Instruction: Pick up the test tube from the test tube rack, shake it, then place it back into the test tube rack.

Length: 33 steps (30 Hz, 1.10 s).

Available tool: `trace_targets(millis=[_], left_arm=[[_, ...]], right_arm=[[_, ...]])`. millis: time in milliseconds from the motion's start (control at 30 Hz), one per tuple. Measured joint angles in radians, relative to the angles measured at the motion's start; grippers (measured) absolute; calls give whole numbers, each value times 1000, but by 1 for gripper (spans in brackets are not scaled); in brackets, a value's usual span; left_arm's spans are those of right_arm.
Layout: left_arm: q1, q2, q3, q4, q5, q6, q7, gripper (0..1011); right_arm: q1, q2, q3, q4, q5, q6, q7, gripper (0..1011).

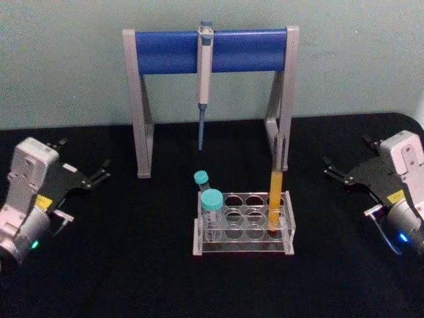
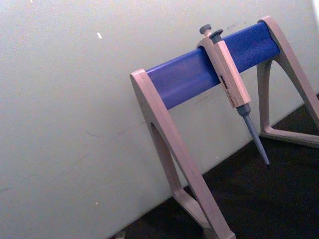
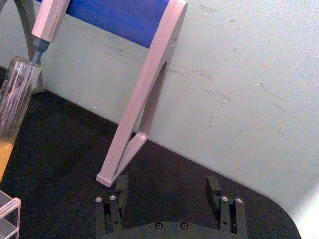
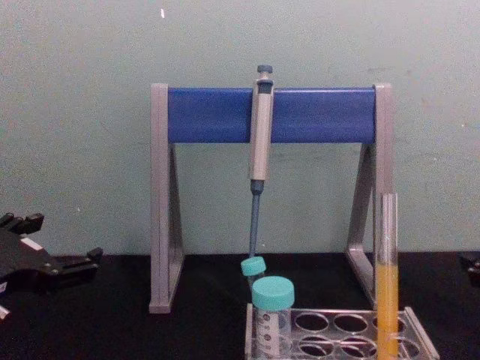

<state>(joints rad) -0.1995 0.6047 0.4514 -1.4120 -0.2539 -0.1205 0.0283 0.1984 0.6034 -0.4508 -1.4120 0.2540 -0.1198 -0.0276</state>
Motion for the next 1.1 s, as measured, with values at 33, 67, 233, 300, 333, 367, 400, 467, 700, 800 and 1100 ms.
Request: trace_targets(millis=[33, 67, 233, 300, 333, 367, 400, 467, 700, 800, 1100], left_arm=[[0, 0, 0, 0, 0, 0, 0, 1001], [0, 0, 0, 0, 0, 0, 0, 1001], [0, 0, 0, 0, 0, 0, 0, 1001], [0, 0, 0, 0, 0, 0, 0, 1001], [0, 0, 0, 0, 0, 0, 0, 1001], [0, 0, 0, 0, 0, 0, 0, 1001], [0, 0, 0, 0, 0, 0, 0, 1001], [0, 0, 0, 0, 0, 0, 0, 1001], [0, 0, 0, 0, 0, 0, 0, 1002], [0, 0, 0, 0, 0, 0, 0, 1001], [0, 0, 0, 0, 0, 0, 0, 1002]], right_arm=[[0, 0, 0, 0, 0, 0, 0, 1000], [0, 0, 0, 0, 0, 0, 0, 1000], [1, 1, -1, 0, 0, -1, -1, 1000], [1, 1, -1, 0, 0, -1, -1, 1000], [1, 1, -1, 0, 0, -1, -1, 1000], [1, 1, -1, 0, 0, -1, -1, 1000], [1, 1, -1, 0, 0, -1, -1, 1000], [1, 1, -1, 0, 0, -1, -1, 1000], [1, 1, -1, 0, 0, -1, -1, 1000], [1, 1, -1, 0, 0, -1, -1, 1000], [1, 1, -1, 0, 0, -1, -1, 1000]])
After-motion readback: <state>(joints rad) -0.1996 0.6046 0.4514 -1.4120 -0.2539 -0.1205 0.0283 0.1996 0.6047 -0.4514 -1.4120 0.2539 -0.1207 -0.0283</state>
